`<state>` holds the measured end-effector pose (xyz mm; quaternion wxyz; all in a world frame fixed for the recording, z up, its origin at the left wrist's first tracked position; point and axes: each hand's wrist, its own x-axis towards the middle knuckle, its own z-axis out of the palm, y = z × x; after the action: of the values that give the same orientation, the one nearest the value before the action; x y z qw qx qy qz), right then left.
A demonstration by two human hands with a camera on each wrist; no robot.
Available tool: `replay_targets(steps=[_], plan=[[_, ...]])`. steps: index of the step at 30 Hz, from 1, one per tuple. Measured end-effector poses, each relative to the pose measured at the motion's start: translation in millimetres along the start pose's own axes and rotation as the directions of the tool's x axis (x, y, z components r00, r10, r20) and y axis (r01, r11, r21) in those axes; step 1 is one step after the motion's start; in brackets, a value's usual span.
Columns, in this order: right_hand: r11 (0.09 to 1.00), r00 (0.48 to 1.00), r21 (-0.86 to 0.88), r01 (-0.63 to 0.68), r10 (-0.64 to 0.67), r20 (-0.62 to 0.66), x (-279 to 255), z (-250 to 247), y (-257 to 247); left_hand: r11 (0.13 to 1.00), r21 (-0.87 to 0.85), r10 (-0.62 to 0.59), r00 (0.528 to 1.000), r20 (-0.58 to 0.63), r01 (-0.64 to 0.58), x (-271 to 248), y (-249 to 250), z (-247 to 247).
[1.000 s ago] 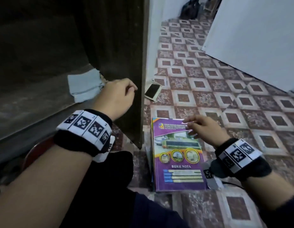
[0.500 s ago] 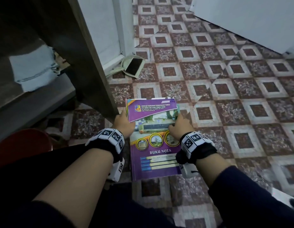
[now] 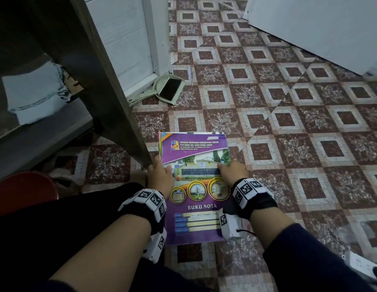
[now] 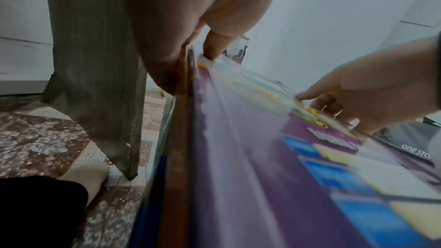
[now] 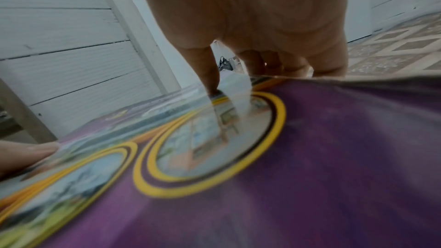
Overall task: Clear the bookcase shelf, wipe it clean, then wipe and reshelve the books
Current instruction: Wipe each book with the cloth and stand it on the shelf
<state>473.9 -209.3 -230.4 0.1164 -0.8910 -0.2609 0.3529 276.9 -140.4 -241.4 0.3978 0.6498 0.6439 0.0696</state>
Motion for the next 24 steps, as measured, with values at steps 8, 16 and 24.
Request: replay_targets(steps=[8, 16, 24], plan=[[0.943, 0.984, 0.308, 0.128, -0.083, -0.156, -18.7, -6.0, 4.6, 0.978, -0.179, 0.100, 0.994, -0.032, -0.104, -2.6, 7.2, 3.5], [0.898, 0.934, 0.343, 0.275, -0.165, -0.317, -30.9, -5.9, 8.9, 0.925, -0.278, 0.203, 0.957, -0.208, -0.257, -25.4, 29.3, -4.6], [0.776, 0.780, 0.390, 0.496, -0.200, -0.593, -72.9, -76.3, -26.5, 0.847, -0.244, 0.354, 0.844, -0.404, -0.472, -55.2, 98.0, -59.0]])
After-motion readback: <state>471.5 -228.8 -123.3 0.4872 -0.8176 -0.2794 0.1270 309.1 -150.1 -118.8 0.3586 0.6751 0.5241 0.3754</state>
